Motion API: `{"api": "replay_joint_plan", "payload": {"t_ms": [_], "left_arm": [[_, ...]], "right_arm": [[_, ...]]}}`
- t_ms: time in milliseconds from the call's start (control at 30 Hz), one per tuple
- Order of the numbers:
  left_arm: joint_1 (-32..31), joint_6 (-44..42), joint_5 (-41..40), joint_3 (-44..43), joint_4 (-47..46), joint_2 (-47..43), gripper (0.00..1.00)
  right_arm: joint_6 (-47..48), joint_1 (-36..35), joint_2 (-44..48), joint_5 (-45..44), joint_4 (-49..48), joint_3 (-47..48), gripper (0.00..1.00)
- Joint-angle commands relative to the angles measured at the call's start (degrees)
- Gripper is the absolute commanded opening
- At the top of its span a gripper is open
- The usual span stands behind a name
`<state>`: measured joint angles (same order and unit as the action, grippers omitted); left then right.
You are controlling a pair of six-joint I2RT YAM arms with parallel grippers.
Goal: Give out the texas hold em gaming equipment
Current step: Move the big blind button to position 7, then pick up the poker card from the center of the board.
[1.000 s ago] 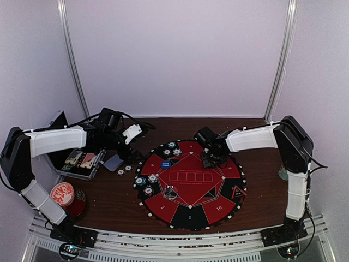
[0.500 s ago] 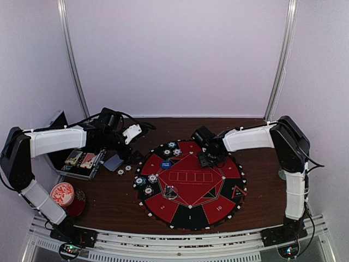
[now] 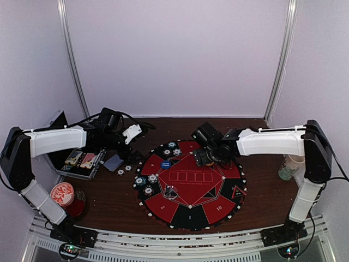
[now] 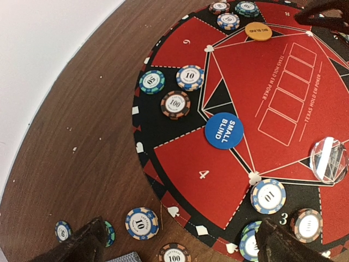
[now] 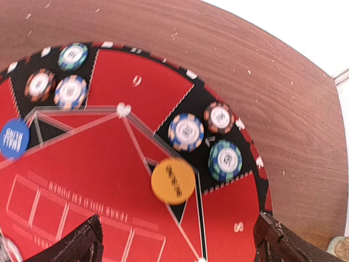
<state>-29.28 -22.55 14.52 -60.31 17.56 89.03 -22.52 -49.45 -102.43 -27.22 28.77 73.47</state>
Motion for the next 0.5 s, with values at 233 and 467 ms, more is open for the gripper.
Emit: {"api": "replay_joint_plan", "payload": {"t_ms": [233,467], "left_arm": [[3.66,2.50,-2.17,1.06,-6.55,1.04,0.98],[4.82,3.51,-2.56,2.59,-9.89,0.31,0.98]], "right_arm": [[-4.06,-2.32,15.66,-2.59,-12.25,-23.90,1.00],[-8.59,-2.12,23.00,2.04,-15.67,-33.93,0.99]]}}
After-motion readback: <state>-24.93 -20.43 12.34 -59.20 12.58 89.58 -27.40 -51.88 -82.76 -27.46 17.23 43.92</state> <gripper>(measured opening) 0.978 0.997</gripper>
